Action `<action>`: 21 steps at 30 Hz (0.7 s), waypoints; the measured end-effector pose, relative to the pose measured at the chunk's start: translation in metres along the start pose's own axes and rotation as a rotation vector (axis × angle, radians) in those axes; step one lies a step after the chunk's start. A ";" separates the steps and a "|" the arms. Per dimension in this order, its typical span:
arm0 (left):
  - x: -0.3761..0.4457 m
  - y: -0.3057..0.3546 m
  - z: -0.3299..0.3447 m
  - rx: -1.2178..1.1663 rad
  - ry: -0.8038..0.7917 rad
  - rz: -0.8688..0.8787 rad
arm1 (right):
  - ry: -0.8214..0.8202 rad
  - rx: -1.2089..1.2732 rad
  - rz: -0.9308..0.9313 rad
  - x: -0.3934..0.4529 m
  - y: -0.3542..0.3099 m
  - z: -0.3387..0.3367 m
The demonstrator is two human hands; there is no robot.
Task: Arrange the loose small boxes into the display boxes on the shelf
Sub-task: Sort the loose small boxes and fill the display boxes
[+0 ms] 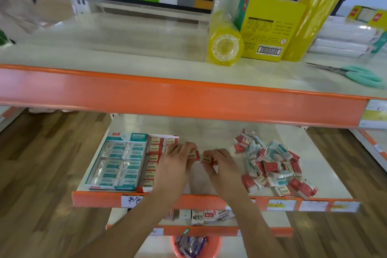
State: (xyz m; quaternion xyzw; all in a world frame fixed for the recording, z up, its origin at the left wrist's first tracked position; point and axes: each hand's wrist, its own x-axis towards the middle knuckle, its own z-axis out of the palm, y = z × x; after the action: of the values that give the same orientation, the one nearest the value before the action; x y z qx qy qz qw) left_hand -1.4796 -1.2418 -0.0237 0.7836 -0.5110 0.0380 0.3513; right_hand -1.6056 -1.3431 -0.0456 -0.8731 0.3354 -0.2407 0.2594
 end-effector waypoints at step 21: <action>-0.010 -0.084 -0.042 0.170 -0.127 -0.054 | -0.182 -0.070 -0.027 0.038 -0.063 0.063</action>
State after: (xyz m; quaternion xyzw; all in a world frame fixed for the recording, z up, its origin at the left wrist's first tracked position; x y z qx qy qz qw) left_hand -1.4023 -1.1899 -0.0392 0.8249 -0.5059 0.0220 0.2512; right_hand -1.5141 -1.3117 -0.0444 -0.9043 0.3070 -0.1519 0.2547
